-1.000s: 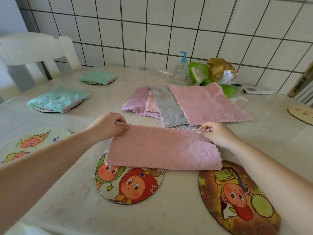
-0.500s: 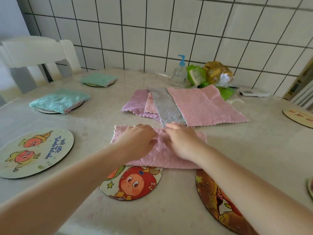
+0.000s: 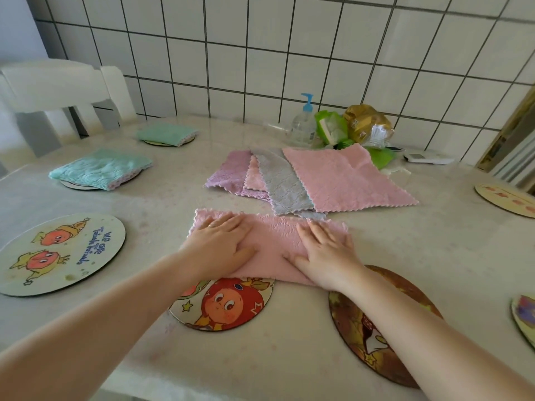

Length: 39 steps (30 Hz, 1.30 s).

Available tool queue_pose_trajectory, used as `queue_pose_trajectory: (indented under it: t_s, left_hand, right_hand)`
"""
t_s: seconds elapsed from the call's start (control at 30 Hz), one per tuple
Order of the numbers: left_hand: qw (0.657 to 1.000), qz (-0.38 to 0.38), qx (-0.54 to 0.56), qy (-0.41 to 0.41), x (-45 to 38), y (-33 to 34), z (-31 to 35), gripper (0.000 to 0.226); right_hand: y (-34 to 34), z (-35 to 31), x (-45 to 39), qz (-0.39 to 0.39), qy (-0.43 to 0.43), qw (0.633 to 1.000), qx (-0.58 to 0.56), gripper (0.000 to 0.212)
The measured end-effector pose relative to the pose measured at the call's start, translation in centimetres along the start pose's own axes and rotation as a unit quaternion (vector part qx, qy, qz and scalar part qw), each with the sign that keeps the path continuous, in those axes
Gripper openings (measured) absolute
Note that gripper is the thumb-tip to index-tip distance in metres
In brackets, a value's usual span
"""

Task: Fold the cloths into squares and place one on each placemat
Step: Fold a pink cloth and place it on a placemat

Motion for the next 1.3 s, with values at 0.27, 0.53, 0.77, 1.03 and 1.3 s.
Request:
queue_pose_trajectory:
  t_s: [0.27, 0.53, 0.77, 1.03, 1.3]
  left_hand:
    - [1.000, 0.004, -0.012, -0.018, 0.9, -0.9, -2.2, 0.073]
    - [0.931, 0.240, 0.059, 0.267, 5.2, -5.8, 8.2, 0.020]
    - [0.946, 0.226, 0.031, 0.230, 4.5, -4.7, 8.9, 0.009]
    - [0.954, 0.233, 0.012, 0.187, 4.4, -4.8, 8.3, 0.024]
    - [0.931, 0.326, 0.125, 0.108, 6.5, -8.5, 5.0, 0.033]
  right_hand:
    - [-0.6, 2.3, 0.2, -0.041, 0.020, 0.999, 0.007, 0.081]
    - [-6.0, -2.3, -4.7, 0.057, -0.074, 0.980, -0.174, 0.034]
    - [-4.1, -4.4, -7.8, 0.021, -0.075, 0.991, -0.112, 0.033]
    - [-4.0, -4.5, -8.4, -0.003, -0.105, 0.989, -0.105, 0.027]
    - [-8.1, -3.5, -7.1, 0.011, -0.083, 0.959, -0.272, 0.023]
Point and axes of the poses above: each hand's wrist, its own x-axis away from the middle knuckle, its own y-axis out of the palm, z = x × y, the point moved 9 cm from there along -x, towards the middle knuckle, and after that the axes turned 13 degrees about z, right-handed, at the moved point
